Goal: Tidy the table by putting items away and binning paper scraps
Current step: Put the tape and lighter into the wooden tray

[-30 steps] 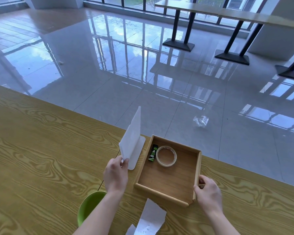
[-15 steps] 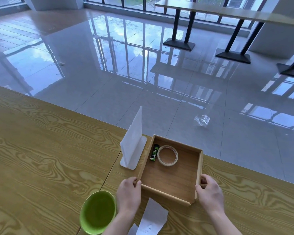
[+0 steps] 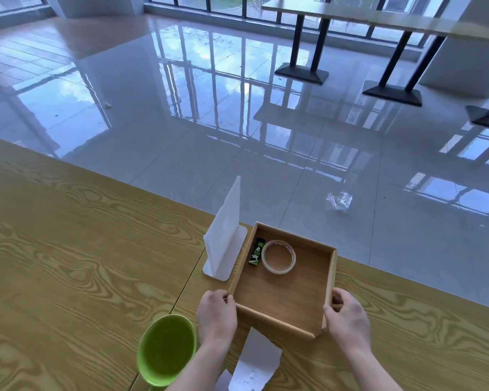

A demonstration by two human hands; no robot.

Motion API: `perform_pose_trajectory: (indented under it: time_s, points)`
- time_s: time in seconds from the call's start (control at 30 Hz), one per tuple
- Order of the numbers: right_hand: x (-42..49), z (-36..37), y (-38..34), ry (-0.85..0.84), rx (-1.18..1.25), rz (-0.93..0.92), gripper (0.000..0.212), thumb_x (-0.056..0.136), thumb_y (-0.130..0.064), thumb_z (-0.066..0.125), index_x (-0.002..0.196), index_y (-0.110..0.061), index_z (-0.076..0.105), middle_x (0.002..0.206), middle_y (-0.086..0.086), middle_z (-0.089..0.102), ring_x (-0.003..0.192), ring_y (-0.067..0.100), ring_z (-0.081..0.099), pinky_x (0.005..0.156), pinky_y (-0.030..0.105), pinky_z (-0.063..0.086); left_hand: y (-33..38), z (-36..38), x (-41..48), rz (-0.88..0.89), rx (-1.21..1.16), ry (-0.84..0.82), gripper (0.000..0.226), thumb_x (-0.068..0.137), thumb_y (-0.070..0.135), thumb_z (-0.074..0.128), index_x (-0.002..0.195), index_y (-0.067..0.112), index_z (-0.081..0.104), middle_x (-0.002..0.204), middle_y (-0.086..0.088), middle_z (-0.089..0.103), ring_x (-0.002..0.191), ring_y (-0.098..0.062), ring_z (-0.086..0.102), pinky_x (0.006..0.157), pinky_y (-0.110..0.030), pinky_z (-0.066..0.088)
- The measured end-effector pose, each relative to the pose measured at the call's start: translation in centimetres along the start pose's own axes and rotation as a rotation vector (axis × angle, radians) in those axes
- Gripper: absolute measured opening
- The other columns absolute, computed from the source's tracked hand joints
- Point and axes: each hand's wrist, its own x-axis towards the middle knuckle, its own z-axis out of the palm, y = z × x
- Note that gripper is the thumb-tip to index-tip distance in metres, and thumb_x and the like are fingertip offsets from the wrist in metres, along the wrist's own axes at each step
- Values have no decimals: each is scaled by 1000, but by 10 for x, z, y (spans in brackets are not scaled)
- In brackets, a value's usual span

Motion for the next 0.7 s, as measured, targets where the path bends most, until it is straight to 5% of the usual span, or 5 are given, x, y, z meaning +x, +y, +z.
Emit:
perform_pose_trajectory:
  time_s: [0.3,0.5,0.7]
  points:
    - [1,0,-3,-16,16,16,38,82,-8,69,120,-12,64,108,6,70,99,24,63,85,34,50,0,-4,3,26,43,-5,26,96,23,51,100,7,71,90,-6,66,81,-17,60,66,-25,46]
    - [-2,-2,-1,-28,45,22,41,84,-12,70,125,-10,61,110,7,69,98,24,64,86,38,51,4,-8,-5,38,34,-47,36,95,28,53,127,12,55,105,0,52,85,-12,50,72,-23,41]
    - [-10,-11,-6,-20,12,11,43,85,-14,69,127,-12,59,107,4,64,94,22,62,84,39,52,7,-18,-17,154,84,-49,43,92,25,55,132,15,46,104,0,44,82,-12,53,69,-23,43]
